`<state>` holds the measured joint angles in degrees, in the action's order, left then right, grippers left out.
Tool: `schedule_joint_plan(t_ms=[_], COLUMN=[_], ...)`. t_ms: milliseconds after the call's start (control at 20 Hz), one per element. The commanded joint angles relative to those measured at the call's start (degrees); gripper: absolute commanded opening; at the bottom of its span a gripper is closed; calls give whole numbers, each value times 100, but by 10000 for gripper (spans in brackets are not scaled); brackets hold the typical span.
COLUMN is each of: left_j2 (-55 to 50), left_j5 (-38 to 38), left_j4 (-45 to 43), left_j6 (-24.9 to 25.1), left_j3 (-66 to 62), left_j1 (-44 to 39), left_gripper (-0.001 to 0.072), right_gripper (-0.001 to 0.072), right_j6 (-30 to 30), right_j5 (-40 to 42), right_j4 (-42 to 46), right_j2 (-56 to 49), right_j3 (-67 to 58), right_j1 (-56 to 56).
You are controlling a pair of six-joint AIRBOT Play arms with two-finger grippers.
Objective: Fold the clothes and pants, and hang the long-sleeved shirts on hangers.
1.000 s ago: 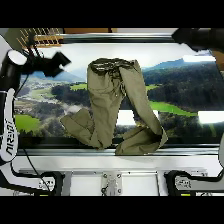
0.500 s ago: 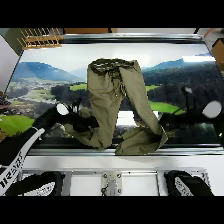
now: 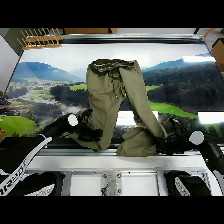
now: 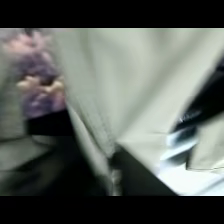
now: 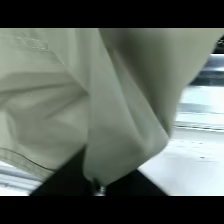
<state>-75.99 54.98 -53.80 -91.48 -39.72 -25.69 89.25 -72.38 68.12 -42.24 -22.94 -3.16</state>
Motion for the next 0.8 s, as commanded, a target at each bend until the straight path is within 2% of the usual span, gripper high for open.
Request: schedule_joint_plan(t_ms=[0,150,250,400,500,550,600,650,700,750], left_j2=[103,592,879,992,863,765,656,555,466,358], left_j5=[660,938,734,229,9,-15,24,105,245,400], left_j4=[328,1215,1499,1429,1425,1379,1104,752,424,35], left_j6=[136,345,345,358,654,734,730,723,715,715], left_j3=[-304,-931,-1449,-2133,-2494,-2649,-2839,-3021,-3191,-3366], left_j1=[-162,-901,-1668,-2750,-3143,-3158,-3073,-2896,-2645,-2319], left_gripper=[18,18,18,18,19,67,382,661,685,685], right_gripper=[13,12,13,13,13,14,15,24,36,195], right_j6=[17,17,15,17,20,20,20,20,17,15], right_j5=[142,192,326,494,562,551,551,551,555,555], right_j4=[592,1932,2500,2509,2420,2415,2400,2293,2166,2063], right_j2=[44,22,-92,-378,-505,-540,-581,-597,-597,-599], right_j3=[-369,-1740,-2747,-3746,-3974,-3974,-3974,-3974,-3974,-3974], right_j1=[-9,-188,-588,-1333,-1635,-1676,-1674,-1672,-1674,-1670])
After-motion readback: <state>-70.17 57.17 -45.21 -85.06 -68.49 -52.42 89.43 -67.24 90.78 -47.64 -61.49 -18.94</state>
